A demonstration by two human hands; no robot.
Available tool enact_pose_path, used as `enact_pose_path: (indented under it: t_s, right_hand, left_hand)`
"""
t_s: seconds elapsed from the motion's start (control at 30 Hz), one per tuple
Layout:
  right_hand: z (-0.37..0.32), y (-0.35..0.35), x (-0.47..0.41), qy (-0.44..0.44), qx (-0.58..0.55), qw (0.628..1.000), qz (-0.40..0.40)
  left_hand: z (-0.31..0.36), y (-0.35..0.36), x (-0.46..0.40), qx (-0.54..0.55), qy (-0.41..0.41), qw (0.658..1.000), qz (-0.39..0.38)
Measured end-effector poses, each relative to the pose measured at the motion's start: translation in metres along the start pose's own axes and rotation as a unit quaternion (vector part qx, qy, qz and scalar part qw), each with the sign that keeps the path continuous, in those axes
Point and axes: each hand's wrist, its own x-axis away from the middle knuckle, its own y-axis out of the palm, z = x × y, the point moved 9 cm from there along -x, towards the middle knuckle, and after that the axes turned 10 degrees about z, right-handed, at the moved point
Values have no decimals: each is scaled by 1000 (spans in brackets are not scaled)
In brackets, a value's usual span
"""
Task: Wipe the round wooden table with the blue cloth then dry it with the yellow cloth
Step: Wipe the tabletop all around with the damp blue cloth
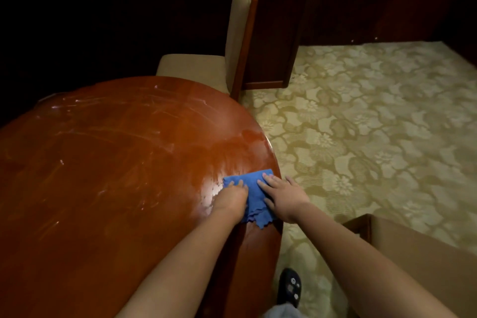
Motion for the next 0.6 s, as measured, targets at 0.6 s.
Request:
enact_pose_path:
  t_s: [0.6]
  right_hand:
    - [41,-39,-120,-178,13,984,-19]
  left_hand:
    - [-23,-32,-85,15,-186,983,-3]
